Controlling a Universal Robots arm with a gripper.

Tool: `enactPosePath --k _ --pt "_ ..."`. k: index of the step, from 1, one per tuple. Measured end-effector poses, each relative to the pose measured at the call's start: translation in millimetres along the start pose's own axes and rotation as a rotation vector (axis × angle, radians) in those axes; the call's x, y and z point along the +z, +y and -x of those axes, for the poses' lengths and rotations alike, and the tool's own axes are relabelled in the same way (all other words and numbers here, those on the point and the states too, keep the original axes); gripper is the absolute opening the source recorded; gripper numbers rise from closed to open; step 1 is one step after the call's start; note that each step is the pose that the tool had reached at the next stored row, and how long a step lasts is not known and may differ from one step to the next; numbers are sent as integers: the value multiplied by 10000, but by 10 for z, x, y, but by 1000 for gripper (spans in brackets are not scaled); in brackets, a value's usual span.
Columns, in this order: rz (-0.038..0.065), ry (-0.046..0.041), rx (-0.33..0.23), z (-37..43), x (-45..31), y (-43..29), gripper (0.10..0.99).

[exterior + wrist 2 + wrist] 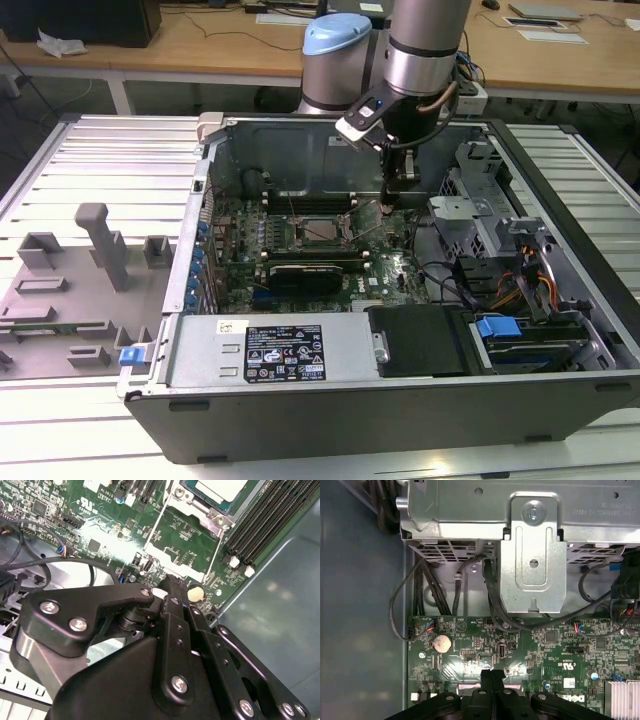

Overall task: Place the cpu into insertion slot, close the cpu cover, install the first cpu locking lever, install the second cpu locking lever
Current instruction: 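Close the cpu cover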

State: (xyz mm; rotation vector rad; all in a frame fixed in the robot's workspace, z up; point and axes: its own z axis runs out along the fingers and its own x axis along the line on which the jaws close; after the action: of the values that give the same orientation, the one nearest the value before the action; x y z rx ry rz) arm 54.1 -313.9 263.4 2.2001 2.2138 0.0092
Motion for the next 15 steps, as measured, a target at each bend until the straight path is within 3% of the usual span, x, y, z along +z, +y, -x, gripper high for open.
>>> enactPosePath --k 3,9,12,15 --pt "1 4 -1 -1 15 48 106" --pt "0 2 -1 -1 87 65 106" --pt "0 2 -1 -2 207 77 106" --pt "0 0 -1 -2 221 76 106"
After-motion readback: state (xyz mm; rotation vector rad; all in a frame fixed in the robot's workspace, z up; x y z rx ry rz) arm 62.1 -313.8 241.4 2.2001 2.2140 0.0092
